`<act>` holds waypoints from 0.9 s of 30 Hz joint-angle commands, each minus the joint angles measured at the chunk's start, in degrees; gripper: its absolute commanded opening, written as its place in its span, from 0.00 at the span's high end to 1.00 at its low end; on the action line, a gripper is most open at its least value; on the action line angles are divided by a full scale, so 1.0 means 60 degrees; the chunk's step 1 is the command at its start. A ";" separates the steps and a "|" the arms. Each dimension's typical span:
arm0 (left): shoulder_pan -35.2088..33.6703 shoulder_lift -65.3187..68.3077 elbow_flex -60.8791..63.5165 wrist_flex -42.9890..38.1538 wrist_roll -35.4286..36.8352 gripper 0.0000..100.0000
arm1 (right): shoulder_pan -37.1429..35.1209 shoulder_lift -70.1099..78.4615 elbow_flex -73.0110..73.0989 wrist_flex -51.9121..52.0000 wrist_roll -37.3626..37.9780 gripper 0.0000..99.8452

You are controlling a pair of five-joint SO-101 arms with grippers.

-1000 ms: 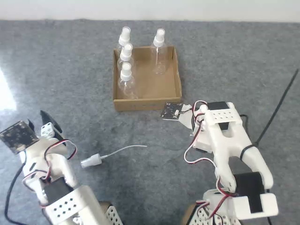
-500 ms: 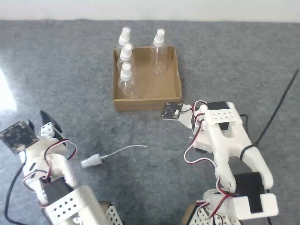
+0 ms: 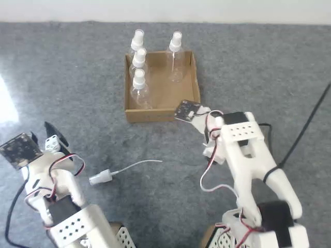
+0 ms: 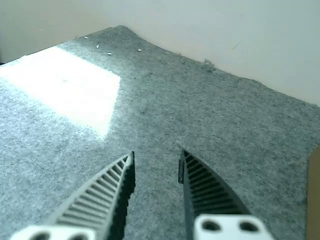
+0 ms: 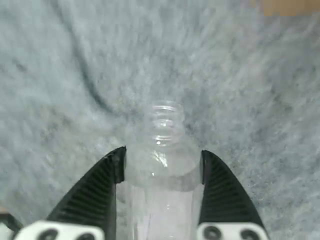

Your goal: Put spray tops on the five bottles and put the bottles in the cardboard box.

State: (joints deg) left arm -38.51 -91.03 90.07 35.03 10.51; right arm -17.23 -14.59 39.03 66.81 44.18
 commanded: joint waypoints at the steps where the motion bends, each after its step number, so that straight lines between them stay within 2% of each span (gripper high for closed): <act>1: 0.0044 -0.0147 -0.0256 -0.0278 0.0029 0.87 | -0.0755 -0.1018 -0.0571 0.0154 -0.0952 0.94; 18: 0.0044 -0.0147 -0.0256 -0.0278 0.0029 0.87 | -0.2308 -0.3407 -0.0615 -0.0081 -0.4220 0.94; 27: 0.0059 -0.0147 -0.0256 -0.0278 0.0044 0.87 | -0.2190 -0.4857 0.0571 -0.0535 -0.4527 0.94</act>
State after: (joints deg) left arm -38.51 -91.03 90.07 35.03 10.51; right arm -30.95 -38.95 41.32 65.76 17.71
